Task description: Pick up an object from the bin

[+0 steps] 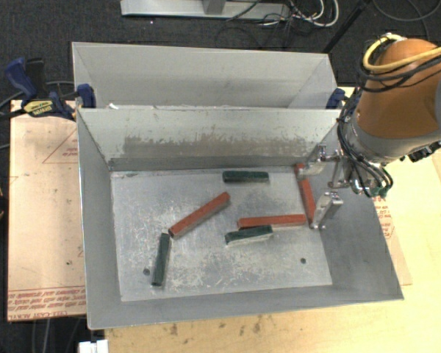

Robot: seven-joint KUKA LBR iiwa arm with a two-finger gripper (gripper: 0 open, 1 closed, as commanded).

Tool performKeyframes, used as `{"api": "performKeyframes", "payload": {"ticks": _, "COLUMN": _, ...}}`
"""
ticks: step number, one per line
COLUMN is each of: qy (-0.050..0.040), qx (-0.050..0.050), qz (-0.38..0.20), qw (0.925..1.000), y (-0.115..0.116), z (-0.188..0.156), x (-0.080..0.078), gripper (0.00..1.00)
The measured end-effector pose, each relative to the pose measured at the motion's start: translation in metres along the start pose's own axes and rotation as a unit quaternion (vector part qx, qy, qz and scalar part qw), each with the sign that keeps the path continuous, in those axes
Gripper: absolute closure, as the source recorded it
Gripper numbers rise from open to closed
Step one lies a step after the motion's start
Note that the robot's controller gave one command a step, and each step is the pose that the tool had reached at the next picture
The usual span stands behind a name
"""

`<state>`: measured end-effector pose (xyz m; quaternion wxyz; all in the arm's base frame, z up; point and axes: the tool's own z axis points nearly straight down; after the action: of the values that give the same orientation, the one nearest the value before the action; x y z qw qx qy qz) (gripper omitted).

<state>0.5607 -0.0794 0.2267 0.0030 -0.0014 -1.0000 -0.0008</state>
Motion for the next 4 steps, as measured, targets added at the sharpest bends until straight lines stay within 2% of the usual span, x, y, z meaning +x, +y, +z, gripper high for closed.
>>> {"api": "performKeyframes", "payload": {"ticks": 2, "qy": -0.0046, "qx": 0.001, "qz": -0.001, "qw": 1.0000, "y": 0.001, "z": -0.003, "x": -0.002, "gripper": 0.00}}
{"api": "performKeyframes", "payload": {"ticks": 3, "qy": 0.0027, "qx": -0.001, "qz": -0.070, "qw": 0.9976, "y": 0.003, "z": 0.000, "x": -0.013, "gripper": 0.00}}
{"api": "performKeyframes", "payload": {"ticks": 4, "qy": -0.0057, "qx": 0.001, "qz": -0.072, "qw": 0.9974, "y": 0.040, "z": 0.130, "x": -0.012, "gripper": 1.00}}
